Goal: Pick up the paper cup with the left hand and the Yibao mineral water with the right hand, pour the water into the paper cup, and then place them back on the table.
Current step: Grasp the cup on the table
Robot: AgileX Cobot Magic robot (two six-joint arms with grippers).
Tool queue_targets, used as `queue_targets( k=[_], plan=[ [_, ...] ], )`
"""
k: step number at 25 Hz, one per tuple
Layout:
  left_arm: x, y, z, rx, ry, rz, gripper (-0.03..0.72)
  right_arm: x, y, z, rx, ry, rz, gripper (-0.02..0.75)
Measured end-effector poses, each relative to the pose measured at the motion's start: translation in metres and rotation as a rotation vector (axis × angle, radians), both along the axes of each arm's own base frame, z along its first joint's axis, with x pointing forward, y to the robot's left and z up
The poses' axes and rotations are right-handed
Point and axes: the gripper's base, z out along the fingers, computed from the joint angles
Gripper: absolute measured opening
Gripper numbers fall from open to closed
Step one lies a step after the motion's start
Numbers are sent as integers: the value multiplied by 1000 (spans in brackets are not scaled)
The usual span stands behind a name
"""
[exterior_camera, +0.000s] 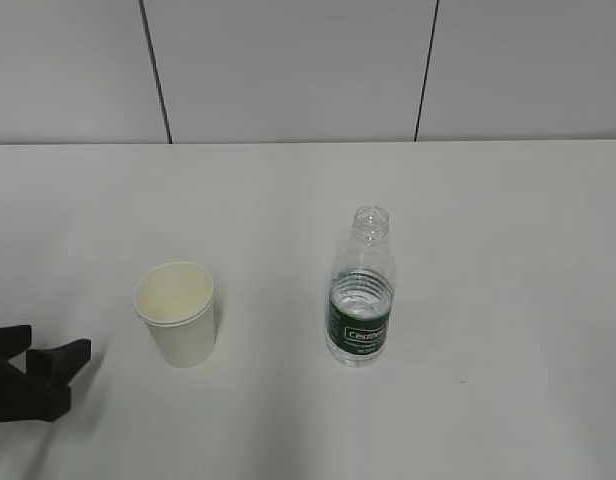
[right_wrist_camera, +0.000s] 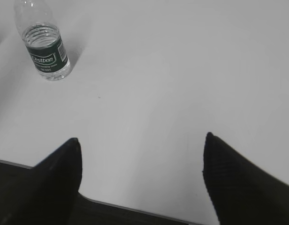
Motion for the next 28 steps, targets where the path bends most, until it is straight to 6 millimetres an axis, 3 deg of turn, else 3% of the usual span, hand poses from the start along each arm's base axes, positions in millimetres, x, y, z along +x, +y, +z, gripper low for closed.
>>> queue_targets(
  k=[10,16,28],
  plan=[
    [-6,-5,-21,5,91,-74,510,0,0,0,0,0,0,591],
    [-5,-6,-22,-1,82,-87,508,0,0,0,0,-4,0,591],
    [-12,-21,-22,-9,78,-305,508,0,0,0,0,-4,0,591]
  ],
)
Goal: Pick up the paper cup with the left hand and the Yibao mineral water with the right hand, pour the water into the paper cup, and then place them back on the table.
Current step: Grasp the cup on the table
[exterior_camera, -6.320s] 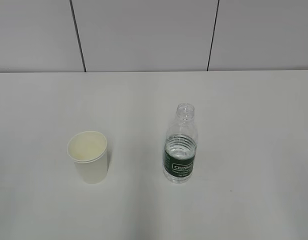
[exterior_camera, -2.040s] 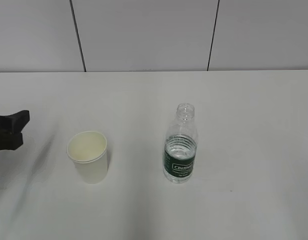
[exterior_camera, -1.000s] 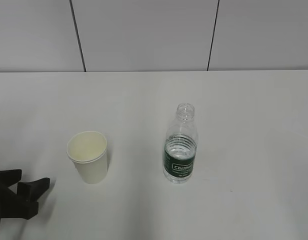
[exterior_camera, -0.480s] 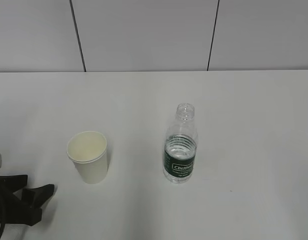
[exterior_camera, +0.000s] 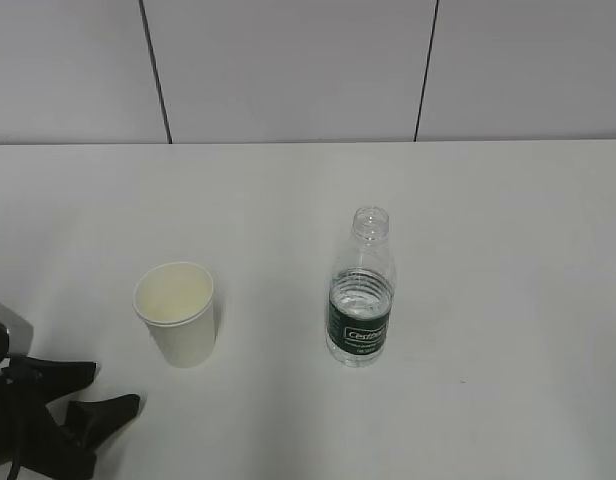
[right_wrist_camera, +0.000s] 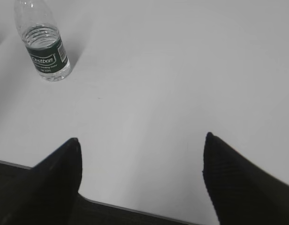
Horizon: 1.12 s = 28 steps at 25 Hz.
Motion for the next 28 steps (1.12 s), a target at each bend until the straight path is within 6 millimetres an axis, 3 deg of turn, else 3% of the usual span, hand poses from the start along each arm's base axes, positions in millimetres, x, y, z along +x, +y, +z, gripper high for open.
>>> queue_targets(
  k=[10,17,28],
  plan=[
    [18,-9,4,-6,-76,-134,508,0,0,0,0,0,0,592],
    [33,-12,7,-3,-127,-160,592,0,0,0,0,0,0,591],
    [55,-21,15,-17,-211,-246,603,0,0,0,0,0,0,591]
  ],
)
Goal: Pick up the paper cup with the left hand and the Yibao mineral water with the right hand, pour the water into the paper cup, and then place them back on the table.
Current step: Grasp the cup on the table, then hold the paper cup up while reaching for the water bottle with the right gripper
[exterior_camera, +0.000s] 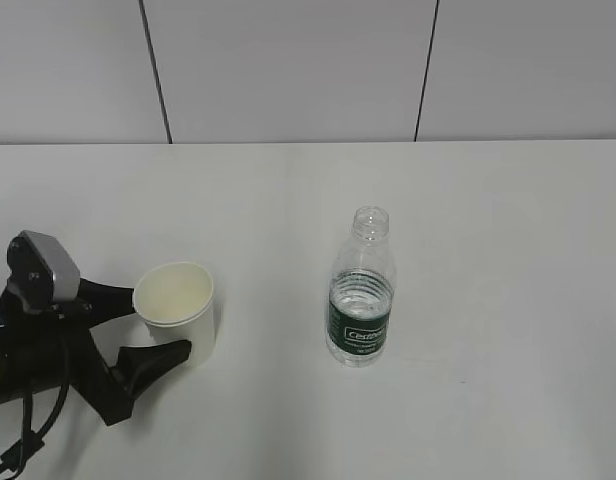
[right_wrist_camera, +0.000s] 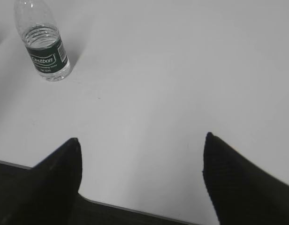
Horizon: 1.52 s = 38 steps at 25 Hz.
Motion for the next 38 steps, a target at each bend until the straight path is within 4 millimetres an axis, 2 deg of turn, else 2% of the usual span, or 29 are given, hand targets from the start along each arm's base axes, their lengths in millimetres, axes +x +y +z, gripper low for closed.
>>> queue_targets(
  k=[8,19,31,38],
  plan=[
    [8,-21,5,-15,-40,-49,602,0,0,0,0,0,0,592],
    [9,-20,-5,-11,1,-15,592,0,0,0,0,0,0,592],
    [12,-19,-5,-15,1,14,587,0,0,0,0,0,0,591],
    [10,-20,-5,-13,0,-12,508,0,0,0,0,0,0,592]
  ],
)
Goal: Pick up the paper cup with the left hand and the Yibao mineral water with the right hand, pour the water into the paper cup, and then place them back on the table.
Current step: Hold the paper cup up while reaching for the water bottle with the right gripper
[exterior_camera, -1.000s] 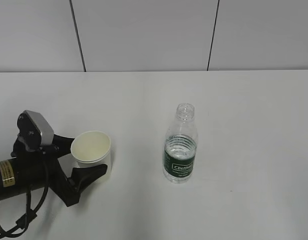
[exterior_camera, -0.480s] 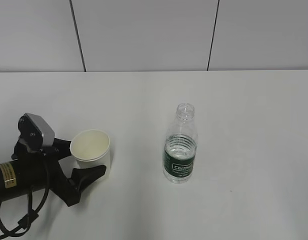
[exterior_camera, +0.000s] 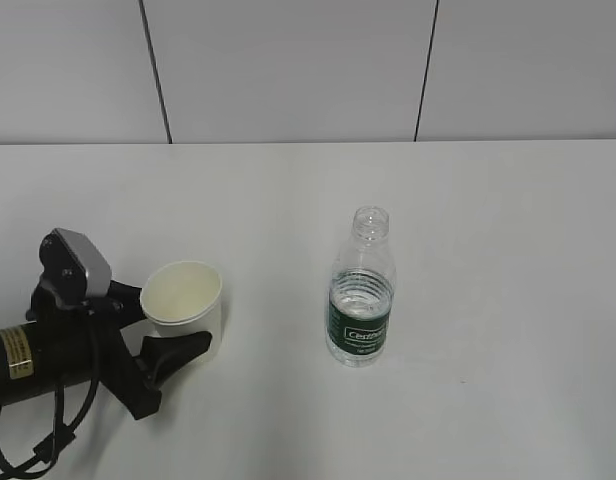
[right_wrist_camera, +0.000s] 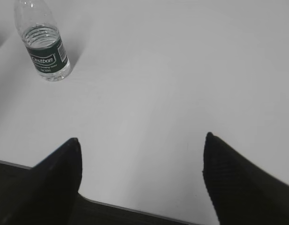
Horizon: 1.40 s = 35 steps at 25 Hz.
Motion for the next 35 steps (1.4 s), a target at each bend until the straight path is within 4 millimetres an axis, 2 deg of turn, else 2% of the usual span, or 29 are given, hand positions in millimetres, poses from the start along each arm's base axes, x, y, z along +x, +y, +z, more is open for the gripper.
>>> queue_targets(
  k=[13,25,35],
  plan=[
    [-14,-9,0,10,2,-200,486,0,0,0,0,4,0,592],
    [-22,-14,22,-17,-25,-316,486,0,2,0,21,1,14,592],
    [-28,-15,23,-10,-23,-385,486,0,4,0,37,0,26,592]
  ],
)
